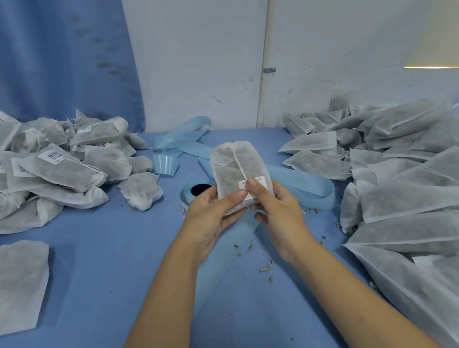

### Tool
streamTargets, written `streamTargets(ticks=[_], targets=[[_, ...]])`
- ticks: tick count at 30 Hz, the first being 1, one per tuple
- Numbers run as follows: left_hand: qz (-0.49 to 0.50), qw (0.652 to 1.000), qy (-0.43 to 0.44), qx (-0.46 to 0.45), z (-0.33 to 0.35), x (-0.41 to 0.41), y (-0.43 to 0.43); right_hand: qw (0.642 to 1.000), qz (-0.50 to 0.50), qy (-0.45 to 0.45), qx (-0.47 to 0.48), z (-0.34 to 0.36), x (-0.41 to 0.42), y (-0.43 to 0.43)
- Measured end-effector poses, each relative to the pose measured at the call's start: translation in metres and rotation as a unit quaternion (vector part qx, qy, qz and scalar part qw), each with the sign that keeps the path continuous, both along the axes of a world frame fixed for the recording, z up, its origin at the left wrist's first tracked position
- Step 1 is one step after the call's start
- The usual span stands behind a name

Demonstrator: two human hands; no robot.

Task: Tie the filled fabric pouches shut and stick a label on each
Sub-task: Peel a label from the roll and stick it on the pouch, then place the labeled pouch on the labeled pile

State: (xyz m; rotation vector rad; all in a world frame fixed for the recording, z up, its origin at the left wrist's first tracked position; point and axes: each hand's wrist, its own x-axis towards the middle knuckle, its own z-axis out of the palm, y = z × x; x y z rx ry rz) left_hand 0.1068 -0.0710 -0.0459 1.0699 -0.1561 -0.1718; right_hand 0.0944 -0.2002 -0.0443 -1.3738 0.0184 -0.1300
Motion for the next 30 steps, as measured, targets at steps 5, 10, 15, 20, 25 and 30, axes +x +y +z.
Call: streamTargets(ticks=[5,10,15,20,25,30], targets=[[0.003,1.0,0.012,0.007,-0.0004,0.0002,0.0017,0.999,0.001,0.002,0.05,0.0003,0.0008,-0.0017],[-0.02,1.0,0.019,-0.007,0.0024,-0.001,0.0041,0.993,0.017,0.001,0.113,0.001,0.0013,-0.0027],[-0.002,1.0,0.018,-0.01,0.0046,-0.0017,0.0043,0.992,0.017,-0.001,0.124,0.0024,0.0003,-0.0016],[0.032,0.999,0.029,0.021,0.0019,-0.0014,-0.0029,0.997,-0.017,-0.015,0.072,0.0007,-0.0023,0.0018],[0.031,0.999,0.038,-0.004,0.0023,-0.0015,0.0004,0.996,0.013,-0.022,0.085,0.0024,-0.0024,0.0026],[0.039,0.999,0.028,0.01,0.0031,-0.0005,-0.0006,0.996,0.0,-0.024,0.088,0.0015,-0.0017,0.0025]])
